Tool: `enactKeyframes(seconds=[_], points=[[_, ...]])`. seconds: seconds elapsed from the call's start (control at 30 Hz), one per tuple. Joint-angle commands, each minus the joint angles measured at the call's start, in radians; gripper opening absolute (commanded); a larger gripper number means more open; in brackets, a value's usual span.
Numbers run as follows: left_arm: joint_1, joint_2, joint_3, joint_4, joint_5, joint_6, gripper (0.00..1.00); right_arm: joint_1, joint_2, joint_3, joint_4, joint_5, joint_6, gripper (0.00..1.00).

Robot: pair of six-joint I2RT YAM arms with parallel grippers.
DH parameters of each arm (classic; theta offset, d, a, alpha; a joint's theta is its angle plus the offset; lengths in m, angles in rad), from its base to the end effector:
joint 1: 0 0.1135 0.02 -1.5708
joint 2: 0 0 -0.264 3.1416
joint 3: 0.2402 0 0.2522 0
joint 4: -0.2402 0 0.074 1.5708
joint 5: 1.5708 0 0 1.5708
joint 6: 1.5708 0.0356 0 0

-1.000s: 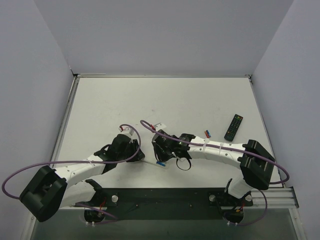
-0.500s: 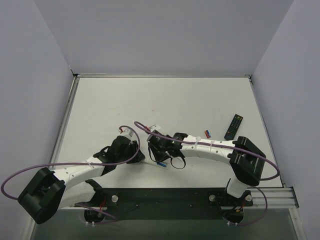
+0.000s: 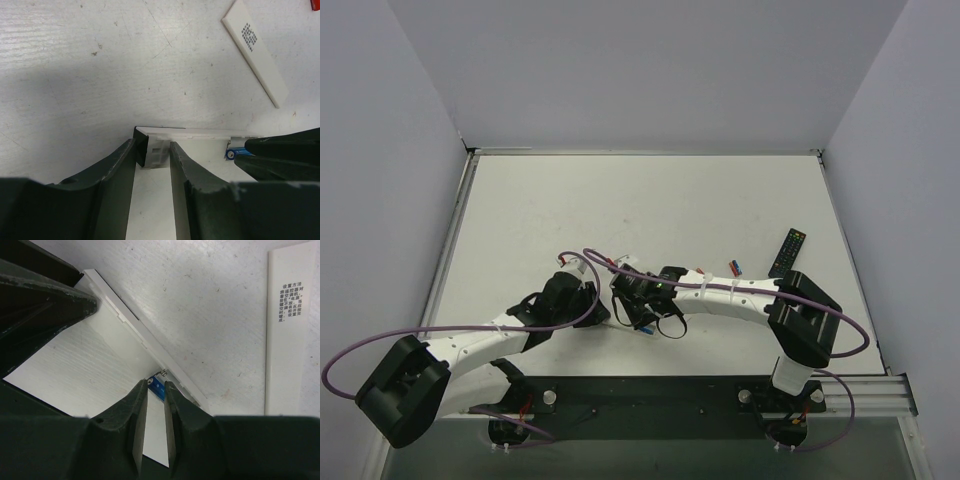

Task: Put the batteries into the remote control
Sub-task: Load the battery into the remote control.

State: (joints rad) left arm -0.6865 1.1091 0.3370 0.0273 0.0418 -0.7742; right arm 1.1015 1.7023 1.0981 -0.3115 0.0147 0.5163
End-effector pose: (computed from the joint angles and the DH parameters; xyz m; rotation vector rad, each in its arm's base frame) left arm 0.1540 -0.1281 0.1477 -0.0849 2.4463 -0.7537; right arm 0.1620 0.3182 0.1985 -0.7462 2.4998 0.6281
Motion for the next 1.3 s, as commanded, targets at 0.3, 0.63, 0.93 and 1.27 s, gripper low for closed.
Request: enactKeyframes(seconds=[0.3,0.63,0.93,1.27], points=[[-0.005,-0.002,0.007,0.002,-0.003,-0.002,0.42,0.018,0.020,0.022,-0.051,0.011,-0.022,0.13],[-0.007,0.001,0.011,-0.003,-0.005,-0.004,0.42,0.020,0.025,-0.012,-0.049,0.010,-0.039,0.07],[-0.007,0.005,0.017,-0.012,-0.010,-0.004,0.42,0.024,0.020,-0.056,-0.024,-0.039,-0.085,0.04],[-0.007,0.001,0.020,-0.026,-0.020,-0.002,0.42,0.024,0.033,-0.084,-0.046,-0.053,-0.105,0.04]])
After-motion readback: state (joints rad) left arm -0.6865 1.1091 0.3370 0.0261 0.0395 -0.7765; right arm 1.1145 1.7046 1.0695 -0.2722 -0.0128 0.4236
